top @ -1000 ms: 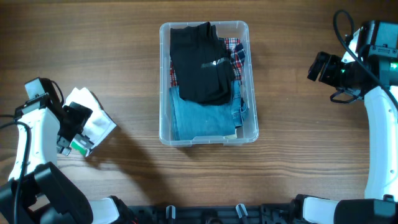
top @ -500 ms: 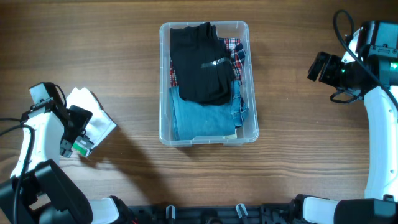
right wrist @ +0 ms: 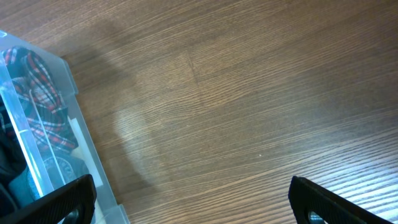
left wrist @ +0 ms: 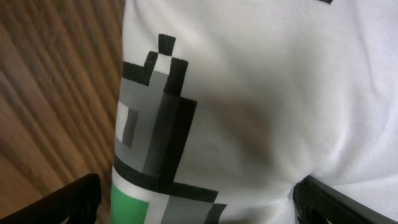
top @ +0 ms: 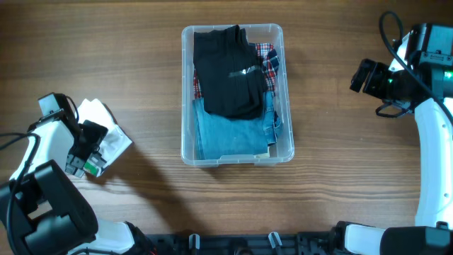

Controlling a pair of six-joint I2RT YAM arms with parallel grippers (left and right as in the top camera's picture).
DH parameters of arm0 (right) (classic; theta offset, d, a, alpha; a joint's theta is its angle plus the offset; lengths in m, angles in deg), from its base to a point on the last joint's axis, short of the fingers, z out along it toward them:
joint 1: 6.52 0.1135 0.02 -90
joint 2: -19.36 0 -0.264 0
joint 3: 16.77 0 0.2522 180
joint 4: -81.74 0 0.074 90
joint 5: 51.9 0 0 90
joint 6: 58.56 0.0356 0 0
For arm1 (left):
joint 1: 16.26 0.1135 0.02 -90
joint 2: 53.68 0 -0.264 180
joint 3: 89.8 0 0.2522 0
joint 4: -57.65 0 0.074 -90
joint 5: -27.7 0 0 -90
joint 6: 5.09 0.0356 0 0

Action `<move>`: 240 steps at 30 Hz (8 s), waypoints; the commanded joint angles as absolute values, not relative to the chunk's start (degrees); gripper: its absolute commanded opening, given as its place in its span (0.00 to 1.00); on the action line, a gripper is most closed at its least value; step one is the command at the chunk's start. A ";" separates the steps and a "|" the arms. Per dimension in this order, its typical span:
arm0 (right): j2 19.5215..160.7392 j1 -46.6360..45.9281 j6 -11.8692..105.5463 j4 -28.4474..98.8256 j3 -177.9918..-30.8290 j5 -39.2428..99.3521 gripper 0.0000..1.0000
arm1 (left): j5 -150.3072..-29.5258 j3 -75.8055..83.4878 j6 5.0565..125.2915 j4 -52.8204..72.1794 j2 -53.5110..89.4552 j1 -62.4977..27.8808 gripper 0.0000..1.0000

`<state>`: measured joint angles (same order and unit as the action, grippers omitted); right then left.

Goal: Pack container

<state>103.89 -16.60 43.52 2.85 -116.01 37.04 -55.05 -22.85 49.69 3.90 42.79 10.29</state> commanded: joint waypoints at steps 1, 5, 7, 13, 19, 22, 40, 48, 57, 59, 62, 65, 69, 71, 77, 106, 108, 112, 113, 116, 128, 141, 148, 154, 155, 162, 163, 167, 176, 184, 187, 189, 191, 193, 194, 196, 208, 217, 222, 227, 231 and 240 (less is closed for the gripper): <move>103.80 -16.67 42.82 3.07 -115.92 37.19 1.00 | -53.92 -24.40 50.15 4.93 48.95 10.64 1.00; 103.80 -16.67 42.80 3.07 -115.92 37.19 1.00 | -54.31 -24.51 50.15 4.86 50.83 10.66 1.00; 103.80 -16.67 42.80 3.07 -115.92 37.19 1.00 | -54.53 -25.32 50.15 5.45 51.18 10.64 1.00; 103.80 -16.67 42.82 3.07 -115.92 37.19 1.00 | -54.97 -29.99 50.15 10.02 51.18 10.66 0.92; 103.80 -16.67 42.80 3.05 -115.92 37.19 1.00 | -55.16 -30.19 50.15 9.82 51.18 10.66 0.29; 103.80 -16.67 42.82 3.05 -115.92 37.19 1.00 | -55.16 -30.17 50.15 9.54 51.10 10.66 0.05; 103.80 -16.67 42.82 3.05 -115.92 37.19 1.00 | -87.03 -12.20 59.44 -4.65 24.02 4.36 0.04; 103.80 -16.67 42.82 3.05 -115.92 37.19 1.00 | -90.79 -12.20 54.69 3.09 9.61 -19.44 0.04; 103.80 -16.67 42.80 3.05 -115.92 37.19 1.00 | -72.54 -12.22 51.39 8.55 17.48 -47.94 0.04; 103.80 -16.67 42.80 3.05 -115.92 37.19 1.00 | -71.80 -12.22 51.37 8.60 20.67 -50.00 0.04; 103.80 -16.67 42.80 3.05 -115.92 37.19 1.00 | -71.78 -12.22 51.37 8.60 25.04 -51.48 0.04; 103.80 -16.67 42.82 3.05 -115.92 37.19 1.00 | -71.60 -12.22 48.90 8.42 28.71 -51.46 0.04; 103.80 -16.67 42.80 3.05 -115.92 37.19 1.00 | -68.89 -12.22 43.94 7.61 30.42 -51.44 0.04; 103.80 -16.67 42.80 3.05 -115.92 37.19 1.00 | -65.90 -12.22 41.45 6.08 30.46 -51.48 0.04; 103.80 -16.67 42.80 3.05 -115.92 37.19 1.00 | -56.21 -12.27 36.03 1.43 30.46 -53.56 0.06; 103.80 -16.67 42.80 3.05 -115.92 37.19 1.00 | -51.91 -2.67 45.71 4.71 27.36 -56.18 0.04; 103.80 -16.67 42.80 3.05 -115.92 37.19 1.00 | -51.93 -2.67 48.20 6.50 28.26 -56.16 0.04; 103.80 -16.67 42.80 3.05 -115.92 37.19 1.00 | -51.69 -2.67 50.26 8.73 31.86 -56.05 0.04; 103.80 -16.67 42.80 3.05 -115.92 37.19 1.00 | -51.67 -2.67 50.28 9.58 33.26 -56.05 0.04; 103.80 -16.67 42.82 3.05 -115.92 37.19 1.00 | -51.69 -2.67 53.54 13.91 39.62 -55.79 0.04; 103.80 -16.67 42.82 3.05 -115.92 37.19 1.00 | -55.45 -2.85 57.49 19.88 67.86 -54.98 0.04; 103.80 -16.67 42.82 3.05 -115.92 37.19 1.00 | -56.85 -2.83 57.73 18.98 62.02 -54.94 0.04; 103.80 -16.67 42.80 3.05 -115.92 37.19 1.00 | -56.85 -2.85 57.75 18.26 43.10 -54.94 0.04; 103.80 -16.67 42.80 3.05 -115.92 37.19 1.00 | -56.93 -2.93 57.75 15.15 39.29 -56.42 0.04; 103.80 -16.67 42.80 3.05 -115.92 37.19 1.00 | -56.93 -3.31 57.71 14.48 39.75 -56.92 0.04; 103.80 -16.67 42.82 3.05 -115.92 37.19 1.00 | -58.86 -10.93 50.54 14.17 41.81 -59.28 0.04; 103.80 -16.67 42.80 3.05 -115.92 37.19 1.00 | -58.84 -12.79 48.20 14.76 42.11 -59.24 0.04; 103.80 -16.67 42.80 3.05 -115.92 37.19 1.00 | -58.97 -18.76 43.87 18.04 42.35 -59.13 0.04; 103.80 -16.67 42.82 3.05 -115.92 37.19 1.00 | -60.30 -17.93 44.38 25.10 34.40 -59.11 0.04; 103.80 -16.67 42.80 3.07 -115.92 37.19 1.00 | -53.72 -17.84 65.71 47.26 21.70 -59.11 0.04; 103.80 -16.67 42.80 3.05 -115.92 37.19 1.00 | -45.55 -17.84 70.78 53.43 21.55 -59.09 0.04; 103.80 -16.67 42.82 3.05 -115.92 37.19 1.00 | -42.84 -17.84 73.16 57.29 22.70 -58.21 0.04; 103.80 -16.67 42.80 3.05 -115.92 37.19 1.00 | -42.95 -17.84 74.91 62.06 24.98 -56.25 0.04; 103.80 -16.67 42.82 3.05 -115.92 37.19 1.00 | -43.65 -17.84 75.76 67.09 27.84 -53.78 0.04; 103.80 -16.67 42.80 3.07 -115.92 37.19 1.00 | -44.80 -17.84 75.74 70.17 29.81 -52.18 0.04; 103.80 -16.67 42.80 3.05 -115.92 37.19 1.00 | -50.95 -17.84 75.72 75.09 33.68 -48.99 0.04; 103.80 -16.67 42.82 3.05 -115.92 37.19 1.00 | -65.79 -15.81 75.48 93.03 54.86 -40.68 0.04; 103.80 -16.67 42.82 3.07 -115.92 37.19 1.00 | -68.26 -8.07 75.04 92.97 58.22 -41.67 0.04; 103.80 -16.67 42.80 3.05 -115.92 37.19 1.00 | -68.26 -4.22 73.77 92.42 59.77 -42.17 0.04; 103.80 -16.67 42.80 3.05 -115.92 37.19 1.00 | -68.26 -1.82 73.77 92.33 64.76 -43.24 0.04; 103.80 -16.67 42.80 3.05 -115.92 37.19 1.00 | -68.26 0.17 73.77 92.33 69.70 -44.33 0.04; 103.80 -16.67 42.80 3.05 -115.92 37.19 1.00 | -65.72 0.82 72.97 91.81 82.26 -44.86 0.04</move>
